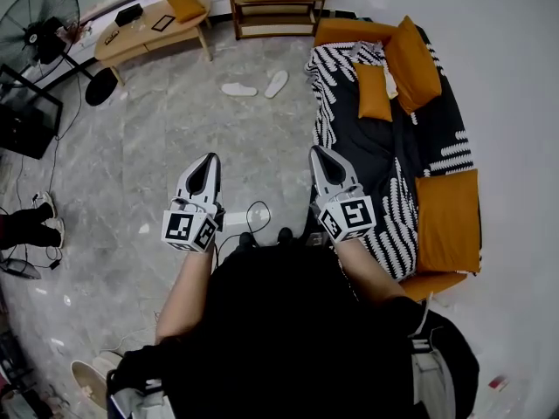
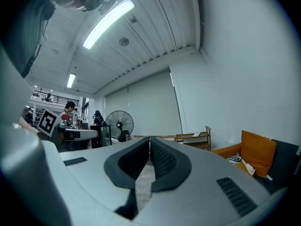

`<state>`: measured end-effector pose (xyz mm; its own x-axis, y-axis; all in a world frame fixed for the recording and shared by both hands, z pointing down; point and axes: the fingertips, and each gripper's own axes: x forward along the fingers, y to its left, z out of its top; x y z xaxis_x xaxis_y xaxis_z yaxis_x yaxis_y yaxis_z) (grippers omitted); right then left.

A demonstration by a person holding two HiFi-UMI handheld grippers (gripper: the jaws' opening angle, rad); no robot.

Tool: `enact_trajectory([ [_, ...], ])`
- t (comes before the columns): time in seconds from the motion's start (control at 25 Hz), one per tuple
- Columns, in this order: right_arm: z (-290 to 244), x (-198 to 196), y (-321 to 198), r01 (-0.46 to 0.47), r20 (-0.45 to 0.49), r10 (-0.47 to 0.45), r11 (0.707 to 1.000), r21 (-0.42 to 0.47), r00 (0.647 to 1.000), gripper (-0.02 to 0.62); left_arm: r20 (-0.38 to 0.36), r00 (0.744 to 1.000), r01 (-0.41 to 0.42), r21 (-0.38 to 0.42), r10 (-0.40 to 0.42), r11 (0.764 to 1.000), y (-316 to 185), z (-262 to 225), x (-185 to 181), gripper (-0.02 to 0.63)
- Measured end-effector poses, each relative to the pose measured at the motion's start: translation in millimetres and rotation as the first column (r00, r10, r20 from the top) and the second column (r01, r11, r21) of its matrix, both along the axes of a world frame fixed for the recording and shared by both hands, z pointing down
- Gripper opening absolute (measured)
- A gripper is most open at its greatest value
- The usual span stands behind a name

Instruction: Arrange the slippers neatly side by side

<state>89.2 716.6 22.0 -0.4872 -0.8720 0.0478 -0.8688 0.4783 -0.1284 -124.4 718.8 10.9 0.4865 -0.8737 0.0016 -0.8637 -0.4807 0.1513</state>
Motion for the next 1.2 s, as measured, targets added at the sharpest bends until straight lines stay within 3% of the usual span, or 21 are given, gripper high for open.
enact_trajectory([
  [0.28, 5, 21, 8, 0.019, 0.007, -0.019, 1.0, -0.002, 1.0, 0.032, 0.012, 0.999, 0.03, 0.001, -0.03, 1.0, 8, -1, 15, 0.015],
  [0.56, 11, 50, 15, -0.018, 0.019, 0.018, 1.0, -0.013, 1.0, 0.032, 0.02, 0.999, 0.028, -0.003, -0.028, 1.0, 17, 1, 31, 0.015],
  [1.2, 19, 63, -12, -0.004, 0.004, 0.004, 1.0, -0.013, 1.0, 0.032, -0.01, 0.999, 0.04, -0.005, -0.041, 0.999, -10, 10, 40, 0.015],
])
